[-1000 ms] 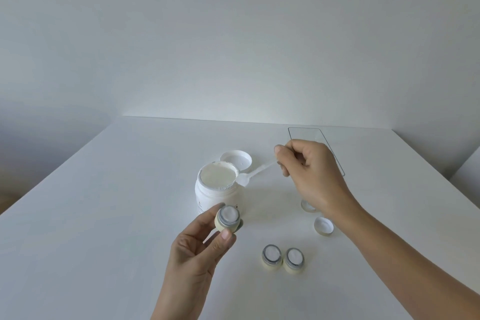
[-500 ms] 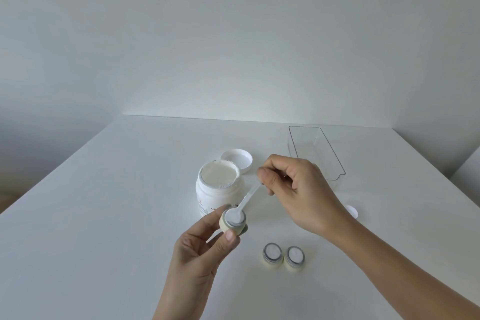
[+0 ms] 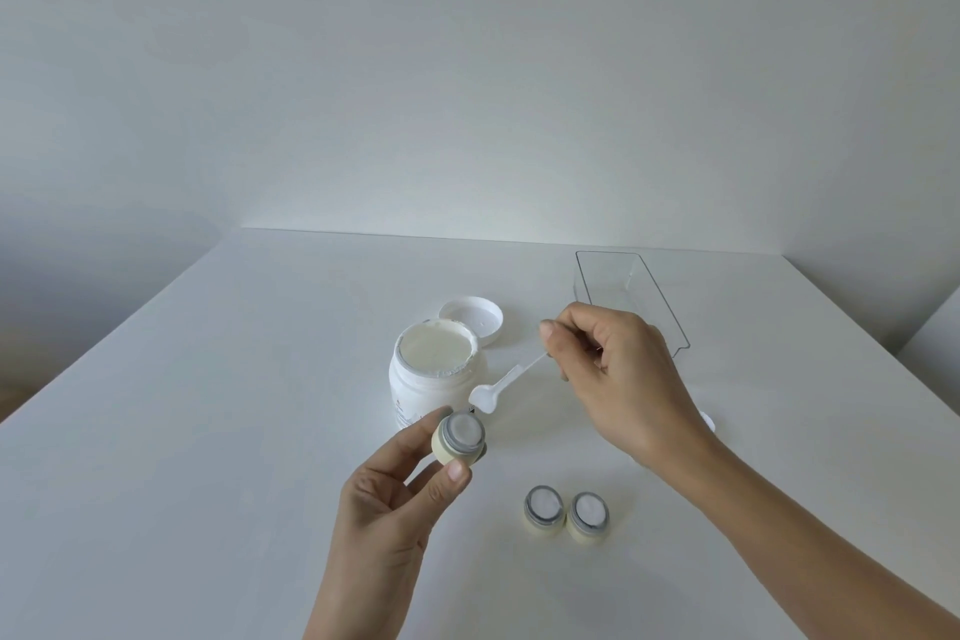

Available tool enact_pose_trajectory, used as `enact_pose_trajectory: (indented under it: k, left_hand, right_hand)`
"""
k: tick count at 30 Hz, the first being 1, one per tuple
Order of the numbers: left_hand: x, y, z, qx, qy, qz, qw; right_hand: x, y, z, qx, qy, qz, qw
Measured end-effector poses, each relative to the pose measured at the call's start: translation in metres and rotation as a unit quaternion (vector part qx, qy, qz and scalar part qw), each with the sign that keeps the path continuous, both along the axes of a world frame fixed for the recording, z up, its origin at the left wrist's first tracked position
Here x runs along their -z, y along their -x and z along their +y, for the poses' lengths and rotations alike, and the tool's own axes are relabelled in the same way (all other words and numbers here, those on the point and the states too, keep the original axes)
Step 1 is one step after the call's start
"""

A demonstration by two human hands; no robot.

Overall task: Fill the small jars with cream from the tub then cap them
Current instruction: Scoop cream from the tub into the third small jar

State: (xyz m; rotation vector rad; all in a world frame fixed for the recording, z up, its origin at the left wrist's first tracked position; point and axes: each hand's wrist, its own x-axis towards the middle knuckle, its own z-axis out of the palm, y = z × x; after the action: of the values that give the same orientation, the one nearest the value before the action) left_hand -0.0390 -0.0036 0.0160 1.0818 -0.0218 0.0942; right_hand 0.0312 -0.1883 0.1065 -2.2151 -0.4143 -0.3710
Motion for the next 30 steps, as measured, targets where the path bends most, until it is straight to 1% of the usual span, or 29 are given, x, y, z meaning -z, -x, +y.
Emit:
enact_pose_trajectory:
  k: [2,5,8,11,15,21,24,27,30]
  left_hand:
    - [-0.001,-0.001,0.001,0.001,0.004,-0.001,1.0]
    - [-0.002,-0.001,0.001,0.006,0.004,-0.003,1.0]
    - [-0.002,-0.002,0.0,0.0,0.008,-0.003,1.0]
    - [-0.002,-0.002,0.0,0.001,0.016,-0.001,1.0]
    - [-0.001,-0.002,0.004,-0.001,0.025,0.005,1.0]
    - [0.002,-0.001,0.007,-0.008,0.029,0.012,0.999]
    - [0.001,0.0,0.008,-0.018,0.019,0.015,1.0]
    - [0.003,0.001,0.01,-0.012,0.026,0.006,1.0]
    - [0.004,0.001,0.014,-0.018,0.025,0.003,1.0]
  right_hand:
    - [0.0,0.0,-0.003,-0.001,-0.016,0.003,1.0]
    - [0.003,0.006,-0.003,-0.039,-0.044,0.012,0.998]
    - [0.009,0.01,0.001,-0.065,-0.048,0.007,0.997]
    - [0.014,0.009,0.003,-0.065,-0.047,0.004,0.997]
    - [0.017,0.001,-0.001,-0.045,-0.049,0.005,0.998]
    - [0.012,-0.034,0.008,0.048,-0.075,0.027,0.996]
    - [0.01,-0.054,0.029,0.073,-0.048,0.051,0.995]
    - [0.013,-0.064,0.045,0.073,0.011,0.082,0.994]
    - [0.012,-0.066,0.044,0.087,0.057,0.067,0.992]
